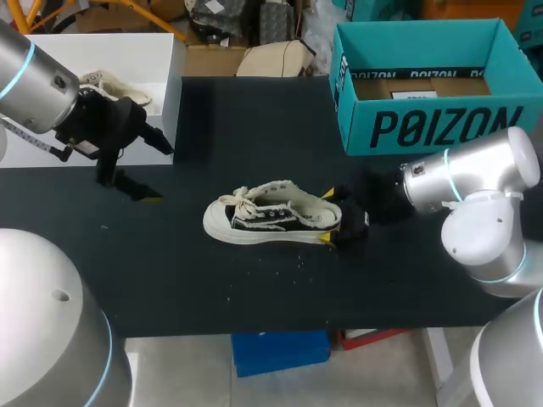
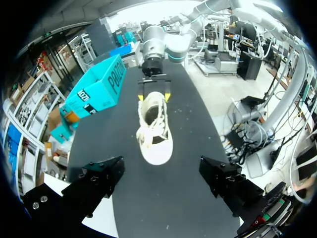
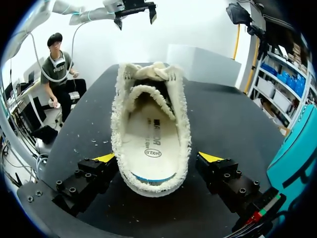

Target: Take the shoe out of the shoebox, open the shoe tongue, remove and reinsert the insole, then place the shoe into the shoebox

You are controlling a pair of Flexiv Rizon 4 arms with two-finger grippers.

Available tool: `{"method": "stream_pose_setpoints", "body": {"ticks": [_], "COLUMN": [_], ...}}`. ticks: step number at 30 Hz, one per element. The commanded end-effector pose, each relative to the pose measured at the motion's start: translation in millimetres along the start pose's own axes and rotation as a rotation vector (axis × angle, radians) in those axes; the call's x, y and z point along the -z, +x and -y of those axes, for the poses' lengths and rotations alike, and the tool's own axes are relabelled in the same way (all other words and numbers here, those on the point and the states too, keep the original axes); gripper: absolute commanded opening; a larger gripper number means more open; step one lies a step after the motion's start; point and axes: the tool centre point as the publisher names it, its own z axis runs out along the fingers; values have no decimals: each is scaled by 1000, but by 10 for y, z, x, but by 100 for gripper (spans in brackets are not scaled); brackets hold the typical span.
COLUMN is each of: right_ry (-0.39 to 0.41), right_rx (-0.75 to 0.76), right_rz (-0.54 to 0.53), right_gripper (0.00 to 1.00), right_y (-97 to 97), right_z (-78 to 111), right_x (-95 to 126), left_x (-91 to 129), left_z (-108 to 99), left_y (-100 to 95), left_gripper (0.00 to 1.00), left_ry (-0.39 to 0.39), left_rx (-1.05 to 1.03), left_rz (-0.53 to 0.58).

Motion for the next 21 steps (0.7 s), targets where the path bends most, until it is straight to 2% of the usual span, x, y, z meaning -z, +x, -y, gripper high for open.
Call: {"method": "stream_pose_setpoints", "body": {"ticks": [1,15,16,17,21], "right_ry": [-10,-42,-43,-67,-67], "right_rx": [-8,-25,-31,-33,-33], "right_rz": [3,8,9,0,0], "right_gripper": [100,100,35,0,0], "right_y": [11,24,9,4,4], "right_z": [15,1,16,24,24], "right_x": [-40,-133,-137,-140,-140], "left_x": [-16,-16,-16,-16,-16], "left_z": [-5,-5,-5,-5,-5], "left_y": [2,2,2,2,2], "left_gripper": [100,100,100,100,100], "left_ry": [1,1,1,1,1], "left_rx": [-2,-2,-2,-2,-2], "left_rz": [3,3,3,3,3]}}
